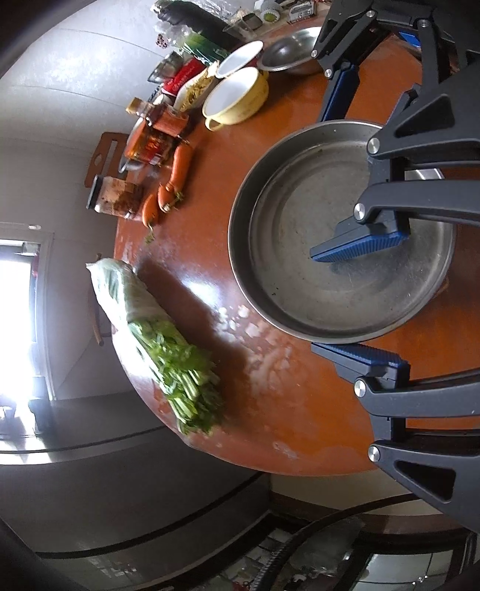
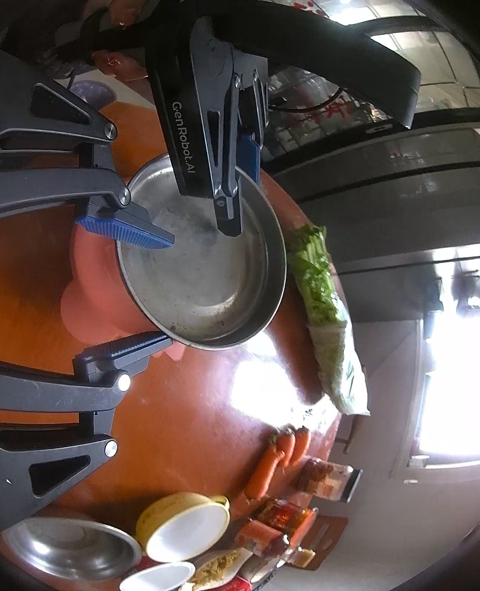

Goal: Organize plates and bowls
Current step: 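Lower the held steel tray onto the pink plate stack with the left tool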

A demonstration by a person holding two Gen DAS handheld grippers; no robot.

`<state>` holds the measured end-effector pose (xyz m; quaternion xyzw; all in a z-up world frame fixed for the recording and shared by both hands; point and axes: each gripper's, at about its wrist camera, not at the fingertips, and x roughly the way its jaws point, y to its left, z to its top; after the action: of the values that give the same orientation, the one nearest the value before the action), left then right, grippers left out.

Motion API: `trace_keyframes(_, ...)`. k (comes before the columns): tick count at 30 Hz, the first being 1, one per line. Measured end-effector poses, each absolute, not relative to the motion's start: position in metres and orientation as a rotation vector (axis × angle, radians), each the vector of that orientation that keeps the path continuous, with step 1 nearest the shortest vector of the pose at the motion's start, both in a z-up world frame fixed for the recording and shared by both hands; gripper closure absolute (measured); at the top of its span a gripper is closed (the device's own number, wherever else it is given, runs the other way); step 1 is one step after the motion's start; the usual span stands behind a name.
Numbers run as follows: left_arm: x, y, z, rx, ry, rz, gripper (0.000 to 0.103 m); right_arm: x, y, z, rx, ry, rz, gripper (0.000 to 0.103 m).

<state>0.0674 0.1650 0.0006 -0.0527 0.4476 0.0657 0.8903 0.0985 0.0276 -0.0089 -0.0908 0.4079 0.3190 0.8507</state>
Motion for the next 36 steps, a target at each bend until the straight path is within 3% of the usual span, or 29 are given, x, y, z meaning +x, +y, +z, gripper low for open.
trace_keyframes(36, 0.063, 0.168, -0.018, -0.117, 0.967, 0.13, 0.061, 0.093, 0.041, -0.035, -0.287, 0.914, 0.68, 0.054)
